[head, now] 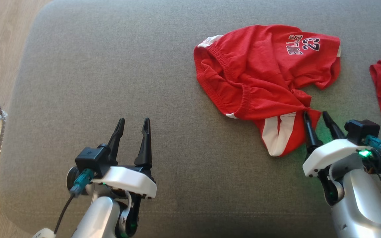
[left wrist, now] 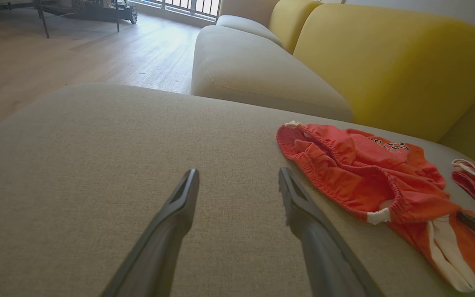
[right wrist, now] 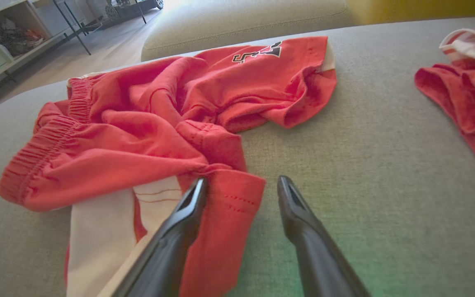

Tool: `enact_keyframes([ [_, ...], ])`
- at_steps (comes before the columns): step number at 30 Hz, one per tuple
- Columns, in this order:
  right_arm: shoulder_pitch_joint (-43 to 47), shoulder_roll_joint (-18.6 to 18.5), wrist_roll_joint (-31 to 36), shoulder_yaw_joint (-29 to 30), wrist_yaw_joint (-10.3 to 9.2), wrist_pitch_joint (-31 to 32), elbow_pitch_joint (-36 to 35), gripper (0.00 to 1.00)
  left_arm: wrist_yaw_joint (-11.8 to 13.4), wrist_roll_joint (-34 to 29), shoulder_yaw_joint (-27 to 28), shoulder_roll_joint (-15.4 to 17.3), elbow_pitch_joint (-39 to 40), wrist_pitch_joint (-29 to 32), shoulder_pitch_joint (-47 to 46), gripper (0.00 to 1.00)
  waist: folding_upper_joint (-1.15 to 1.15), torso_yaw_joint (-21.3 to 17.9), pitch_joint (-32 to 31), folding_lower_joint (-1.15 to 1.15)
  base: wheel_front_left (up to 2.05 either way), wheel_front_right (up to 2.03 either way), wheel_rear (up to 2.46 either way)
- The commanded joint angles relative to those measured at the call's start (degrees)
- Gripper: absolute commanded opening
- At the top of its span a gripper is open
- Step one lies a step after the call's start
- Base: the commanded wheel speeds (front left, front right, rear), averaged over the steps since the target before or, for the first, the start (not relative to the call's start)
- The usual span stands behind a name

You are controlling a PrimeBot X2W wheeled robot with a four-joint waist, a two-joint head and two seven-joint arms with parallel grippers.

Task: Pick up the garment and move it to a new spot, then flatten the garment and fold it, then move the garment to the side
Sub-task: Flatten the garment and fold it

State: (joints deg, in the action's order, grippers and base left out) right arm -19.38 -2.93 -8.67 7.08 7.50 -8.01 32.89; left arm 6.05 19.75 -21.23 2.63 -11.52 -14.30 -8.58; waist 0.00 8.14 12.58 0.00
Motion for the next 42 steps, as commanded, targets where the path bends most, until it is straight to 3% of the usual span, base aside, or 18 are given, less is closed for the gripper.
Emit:
enact_keyframes([
  [1,-1.49,-0.02,-0.58,-1.65,-0.01,-0.72,-1.37,0.00,0.05,-0.23,1.85,0.25,1.45,-0.70,-2.51,1.00,0.00,-0.01,-0.07,0.00,0.00,0.00,0.00],
  [11,1.09,-0.56,1.42,0.21,-0.01,-5.50,-4.58,0.00,-0.13,-0.72,2.71,0.25,0.90,-0.70,-1.56,1.00,0.00,-1.71,-2.47,0.00,0.00,0.00,0.00],
  [17,5.63,-0.10,2.52,6.30,-0.01,-6.59,-11.50,0.00,-0.32,-0.68,2.79,0.25,0.93,-0.70,-0.82,1.00,0.00,-3.31,-3.57,0.00,0.00,0.00,0.00],
  [21,8.53,0.01,2.98,12.92,-0.01,-6.59,-11.23,0.00,-0.40,-0.46,2.39,0.25,0.99,-0.70,-0.68,1.00,0.00,-4.26,-3.67,0.00,0.00,0.00,0.00],
  [22,8.97,0.02,3.41,14.83,-0.01,-5.92,-9.83,0.55,-0.40,-0.43,2.32,0.25,1.00,-0.70,-0.65,1.00,0.00,-4.48,-3.67,0.00,0.00,0.00,0.00],
  [23,9.00,0.02,3.45,16.86,-0.01,-5.23,-8.27,1.00,-0.43,-0.41,2.23,0.25,0.98,-0.70,-0.64,1.00,0.00,-4.63,-3.67,0.00,0.00,0.00,0.00],
  [25,8.26,0.03,2.86,19.25,-0.01,-5.39,-6.02,1.00,-0.52,-0.42,2.09,0.25,0.85,-0.70,-0.67,1.00,0.00,-4.85,-3.70,0.00,0.00,0.00,0.00],
  [28,7.05,0.04,1.85,18.13,-0.01,-6.32,-5.71,1.00,-0.55,-0.46,2.21,0.25,0.69,-0.70,-0.62,1.00,0.00,-5.32,-3.84,0.00,0.00,0.00,0.00],
  [36,9.21,0.04,-1.52,8.67,-0.01,-6.96,-16.25,1.00,-0.75,-0.47,1.90,0.25,0.61,-0.70,-0.55,1.00,0.00,-6.43,-4.36,0.00,0.00,0.00,0.00],
  [42,11.78,0.04,-3.03,6.08,-0.01,-6.97,-19.06,1.00,-1.14,-0.65,0.85,0.25,0.62,-0.70,-1.16,1.00,0.00,-7.85,-3.99,0.00,0.00,0.00,0.00],
])
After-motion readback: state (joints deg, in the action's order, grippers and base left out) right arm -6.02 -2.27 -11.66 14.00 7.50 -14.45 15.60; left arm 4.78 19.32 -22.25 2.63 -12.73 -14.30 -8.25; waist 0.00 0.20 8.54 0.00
